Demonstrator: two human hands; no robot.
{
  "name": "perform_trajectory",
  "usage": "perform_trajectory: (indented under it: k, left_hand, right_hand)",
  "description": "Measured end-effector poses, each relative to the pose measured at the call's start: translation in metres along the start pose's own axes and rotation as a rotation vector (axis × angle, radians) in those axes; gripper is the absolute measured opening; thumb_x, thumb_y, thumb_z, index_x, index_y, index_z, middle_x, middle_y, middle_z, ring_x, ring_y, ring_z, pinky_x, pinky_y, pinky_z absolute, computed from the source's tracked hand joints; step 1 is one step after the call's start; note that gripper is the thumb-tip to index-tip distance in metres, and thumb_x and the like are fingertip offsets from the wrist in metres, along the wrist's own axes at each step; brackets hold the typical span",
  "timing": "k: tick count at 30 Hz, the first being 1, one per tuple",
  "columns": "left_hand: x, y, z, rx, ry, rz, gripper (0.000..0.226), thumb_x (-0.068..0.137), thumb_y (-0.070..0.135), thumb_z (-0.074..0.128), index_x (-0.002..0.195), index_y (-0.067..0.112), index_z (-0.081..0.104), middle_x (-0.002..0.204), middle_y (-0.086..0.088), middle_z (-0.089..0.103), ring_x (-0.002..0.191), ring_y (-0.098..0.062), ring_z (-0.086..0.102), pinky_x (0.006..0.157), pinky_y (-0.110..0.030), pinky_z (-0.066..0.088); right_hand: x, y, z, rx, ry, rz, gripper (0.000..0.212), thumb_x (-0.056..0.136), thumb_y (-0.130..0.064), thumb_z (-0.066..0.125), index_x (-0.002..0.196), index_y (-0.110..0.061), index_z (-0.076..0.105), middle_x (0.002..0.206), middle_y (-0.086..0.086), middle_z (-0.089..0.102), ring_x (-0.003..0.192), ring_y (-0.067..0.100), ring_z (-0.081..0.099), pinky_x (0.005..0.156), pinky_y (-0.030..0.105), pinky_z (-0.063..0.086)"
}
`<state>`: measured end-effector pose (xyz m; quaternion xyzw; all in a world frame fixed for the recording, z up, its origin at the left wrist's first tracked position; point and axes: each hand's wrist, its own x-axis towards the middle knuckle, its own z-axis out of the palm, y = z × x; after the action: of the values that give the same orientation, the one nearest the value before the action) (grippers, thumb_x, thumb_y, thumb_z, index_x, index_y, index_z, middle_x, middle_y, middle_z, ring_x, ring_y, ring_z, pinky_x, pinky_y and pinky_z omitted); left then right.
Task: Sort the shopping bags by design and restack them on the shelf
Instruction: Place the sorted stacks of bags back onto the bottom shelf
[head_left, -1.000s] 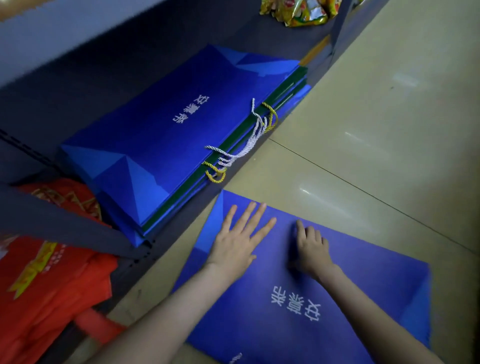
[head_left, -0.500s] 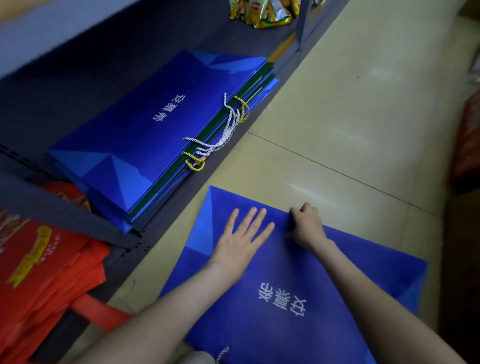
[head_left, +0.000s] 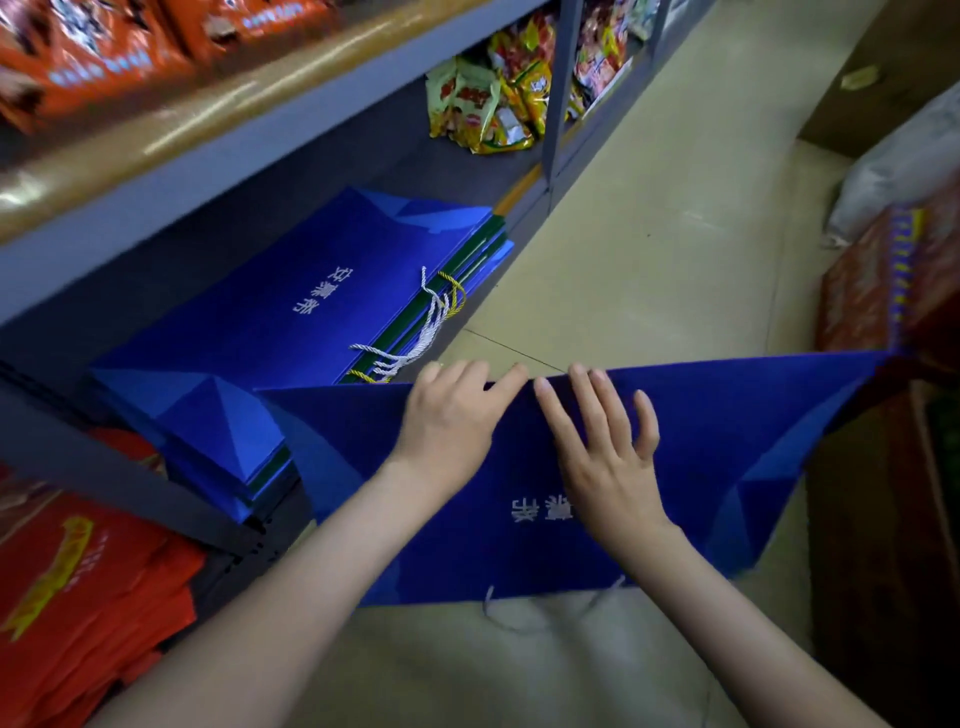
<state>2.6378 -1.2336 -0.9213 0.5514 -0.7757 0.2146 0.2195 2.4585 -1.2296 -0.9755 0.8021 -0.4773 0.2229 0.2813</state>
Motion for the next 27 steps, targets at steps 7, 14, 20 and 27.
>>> perform_trajectory:
  k: [7,14,20,27]
  left_hand:
    - [0.03,-0.045,-0.029,-0.056,-0.028,-0.251,0.052,0.065,0.005,0.082,0.113,0.022,0.069,0.059,-0.002,0.053,0.054,-0.027,0.056,0.052,-0.029,0.043]
    - [0.015,-0.09,-0.045,0.128,-0.018,-0.338,0.053,0.065,0.004,0.08,0.114,0.02,0.068,0.059,-0.001,0.051,0.055,-0.025,0.054,0.054,-0.029,0.039]
    - [0.031,-0.136,-0.039,0.282,0.102,-0.487,0.045,0.069,0.002,0.076,0.112,0.012,0.067,0.069,-0.008,0.06,0.064,-0.028,0.059,0.061,-0.035,0.046]
    - [-0.017,-0.176,0.017,0.498,-0.202,-0.667,0.061,0.074,0.01,0.066,0.132,0.021,0.054,0.123,-0.01,0.059,0.112,-0.027,0.057,0.096,-0.046,0.043]
  right_hand:
    - [-0.003,-0.033,0.019,0.145,-0.247,-0.072,0.13,0.049,-0.025,0.089,0.151,-0.031,0.008,0.159,0.005,-0.005,0.147,0.025,-0.001,0.113,0.054,0.009]
    - [0.117,-0.067,0.008,0.354,-0.086,-0.001,0.137,0.052,-0.037,0.088,0.151,-0.024,-0.006,0.158,0.014,-0.005,0.146,0.029,-0.009,0.113,0.054,-0.003]
    - [0.165,-0.11,0.02,0.414,-0.154,-0.121,0.114,0.062,-0.032,0.084,0.151,-0.017,0.015,0.157,0.01,0.019,0.145,0.027,0.011,0.113,0.053,0.011]
    - [0.11,-0.14,0.102,0.412,-0.713,-0.395,0.142,0.055,-0.05,0.084,0.145,-0.033,-0.023,0.158,-0.001,-0.011,0.145,0.025,-0.004,0.112,0.057,0.006]
